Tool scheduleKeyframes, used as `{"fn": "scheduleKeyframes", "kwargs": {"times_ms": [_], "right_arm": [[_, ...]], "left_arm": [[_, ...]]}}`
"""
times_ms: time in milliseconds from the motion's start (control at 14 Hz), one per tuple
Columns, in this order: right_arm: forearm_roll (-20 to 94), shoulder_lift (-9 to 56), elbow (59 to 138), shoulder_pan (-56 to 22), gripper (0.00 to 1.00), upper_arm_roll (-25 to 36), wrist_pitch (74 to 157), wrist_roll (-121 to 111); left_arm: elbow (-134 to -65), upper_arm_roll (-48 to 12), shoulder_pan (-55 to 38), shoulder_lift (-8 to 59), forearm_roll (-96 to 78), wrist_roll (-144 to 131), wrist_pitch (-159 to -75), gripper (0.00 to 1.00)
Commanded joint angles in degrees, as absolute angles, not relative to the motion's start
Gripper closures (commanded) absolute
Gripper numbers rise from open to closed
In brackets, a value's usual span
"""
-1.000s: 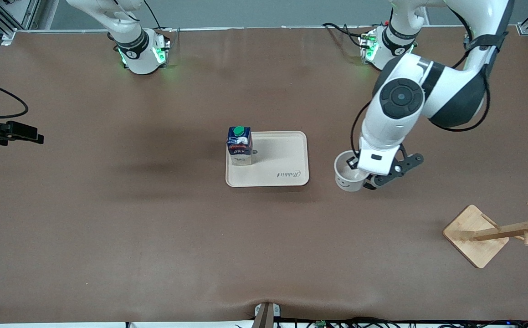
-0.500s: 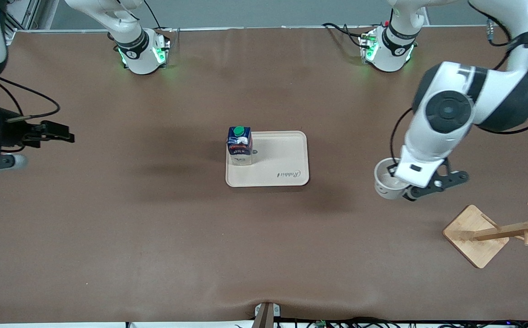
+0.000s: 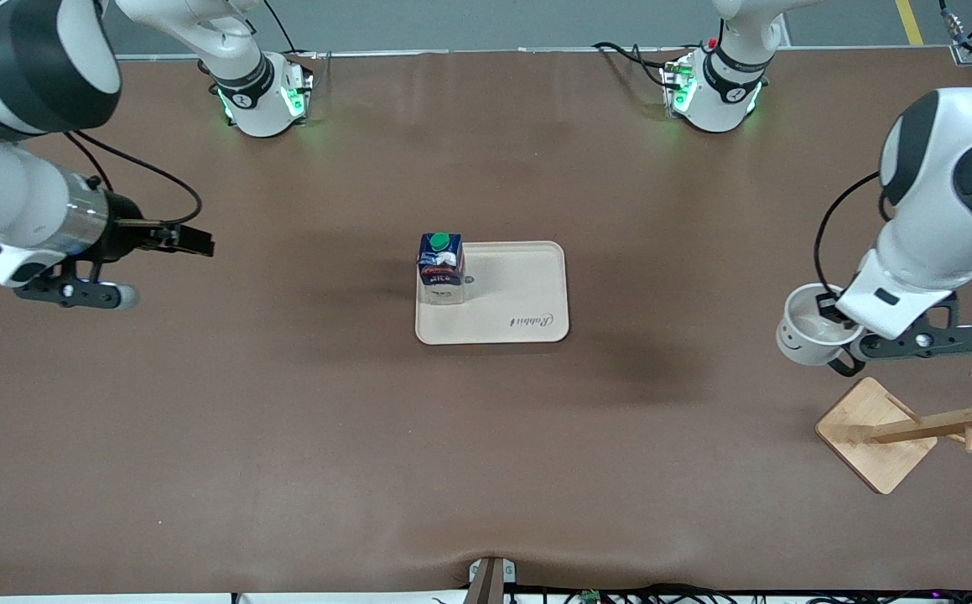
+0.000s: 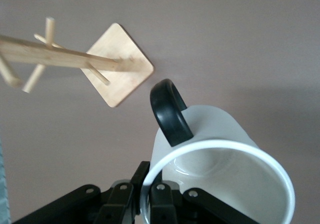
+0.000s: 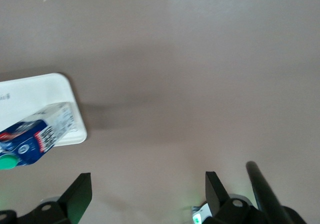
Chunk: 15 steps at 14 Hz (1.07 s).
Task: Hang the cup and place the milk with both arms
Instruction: 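Lift the mug with the left gripper toward the wooden stand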
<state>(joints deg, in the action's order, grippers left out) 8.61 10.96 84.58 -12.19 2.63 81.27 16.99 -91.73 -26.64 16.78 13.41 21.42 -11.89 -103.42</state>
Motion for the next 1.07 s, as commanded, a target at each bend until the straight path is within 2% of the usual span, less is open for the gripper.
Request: {"fn": "scheduleKeyframes", "kwargs": {"times_ms": [0, 214, 357, 500, 1000], "right_arm": [[11.16, 10.63, 86.04, -14.93, 0.0, 3.08, 83.14, 18.28], [11.16, 11.07, 89.28, -20.8, 0.0, 3.16, 88.92, 19.07], [11.16, 11.6, 90.7, -25.91, 0.0, 3.08, 95.06, 31.74], [11.25, 14.14, 90.7, -31.53, 0.0, 3.08, 97.28, 40.22], [20.21, 20.03, 90.79, -36.29, 0.0, 3.08, 102.82, 49.56]], "left_arm": [[-89.39, -27.16, 19.86, 12.92, 21.53, -4.24, -102.48, 1.0], [-88.51, -27.07, 23.28, 13.71, 20.57, 1.3, -104.67, 1.0], [-88.33, -27.07, 25.21, 13.97, 20.3, 5.87, -106.34, 1.0], [-88.33, -27.07, 26.45, 13.97, 19.61, 8.69, -106.61, 1.0], [-88.24, -26.98, 30.4, 15.91, 18.46, 16.59, -111.61, 1.0]]}}
